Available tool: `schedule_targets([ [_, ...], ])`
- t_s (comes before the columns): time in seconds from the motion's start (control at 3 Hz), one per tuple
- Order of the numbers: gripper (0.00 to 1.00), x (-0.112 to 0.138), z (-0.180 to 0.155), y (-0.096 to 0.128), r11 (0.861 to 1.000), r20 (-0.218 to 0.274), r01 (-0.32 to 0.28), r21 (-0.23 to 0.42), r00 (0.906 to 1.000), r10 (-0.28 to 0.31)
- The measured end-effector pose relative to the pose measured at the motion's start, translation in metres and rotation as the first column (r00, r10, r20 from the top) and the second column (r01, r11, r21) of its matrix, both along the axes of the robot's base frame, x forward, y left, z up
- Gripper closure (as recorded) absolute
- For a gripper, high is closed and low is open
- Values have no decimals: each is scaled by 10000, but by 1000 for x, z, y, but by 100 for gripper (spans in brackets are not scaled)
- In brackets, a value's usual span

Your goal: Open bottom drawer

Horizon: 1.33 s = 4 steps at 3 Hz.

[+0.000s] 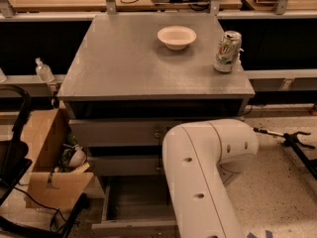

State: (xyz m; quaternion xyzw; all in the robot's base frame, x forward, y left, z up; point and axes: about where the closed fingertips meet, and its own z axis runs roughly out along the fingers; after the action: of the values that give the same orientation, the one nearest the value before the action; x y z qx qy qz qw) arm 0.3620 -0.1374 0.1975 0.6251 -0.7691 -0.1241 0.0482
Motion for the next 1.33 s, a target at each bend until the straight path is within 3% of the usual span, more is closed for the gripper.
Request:
schedule_targets([
  [0.33,96,-4,1,1,9997,-191,-216,104,9996,218],
  [1.33,27,-5,1,2,9997,-219,-218,105,9995,220],
])
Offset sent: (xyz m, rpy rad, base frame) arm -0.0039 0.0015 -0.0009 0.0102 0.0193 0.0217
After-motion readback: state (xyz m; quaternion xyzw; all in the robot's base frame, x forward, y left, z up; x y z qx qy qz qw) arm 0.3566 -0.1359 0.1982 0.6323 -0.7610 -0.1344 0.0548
